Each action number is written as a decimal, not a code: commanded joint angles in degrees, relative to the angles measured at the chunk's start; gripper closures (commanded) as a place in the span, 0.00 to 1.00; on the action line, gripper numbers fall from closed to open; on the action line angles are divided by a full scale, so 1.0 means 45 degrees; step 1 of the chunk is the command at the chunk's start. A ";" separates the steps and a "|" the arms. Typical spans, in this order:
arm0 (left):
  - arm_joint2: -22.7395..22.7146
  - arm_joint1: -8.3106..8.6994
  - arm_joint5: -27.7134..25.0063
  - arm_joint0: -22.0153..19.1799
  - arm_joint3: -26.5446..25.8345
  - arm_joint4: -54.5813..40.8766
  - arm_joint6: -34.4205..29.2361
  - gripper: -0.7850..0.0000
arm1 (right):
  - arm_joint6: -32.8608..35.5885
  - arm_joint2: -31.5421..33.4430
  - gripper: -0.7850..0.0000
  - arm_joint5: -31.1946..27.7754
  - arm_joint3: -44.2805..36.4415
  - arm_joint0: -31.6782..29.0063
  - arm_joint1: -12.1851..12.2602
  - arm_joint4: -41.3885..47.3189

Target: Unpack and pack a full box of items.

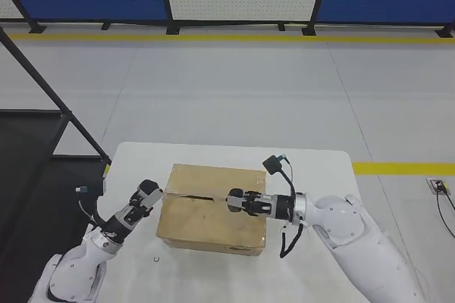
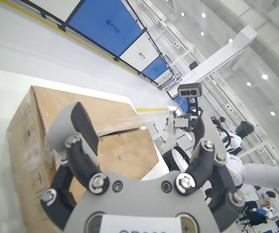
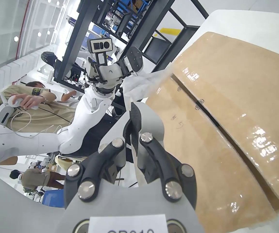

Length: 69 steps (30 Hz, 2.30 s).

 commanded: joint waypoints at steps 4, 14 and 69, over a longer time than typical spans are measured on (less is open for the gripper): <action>-0.0396 0.0045 0.0100 -0.0015 0.0259 -0.0552 0.0020 0.00 | 0.0004 0.0003 1.00 -0.0021 -0.0009 -0.0005 0.0002 -0.0012; -0.0251 0.0077 0.0075 -0.0159 0.0737 -0.0039 -0.0101 0.00 | -0.0208 -0.0107 1.00 0.1400 0.0240 -0.0061 -0.0125 0.1391; 0.2307 0.0128 -0.0341 -0.3563 0.4569 -0.2236 -0.4486 0.00 | 0.2010 0.0303 0.12 0.5628 0.2242 0.0545 -0.0335 0.5387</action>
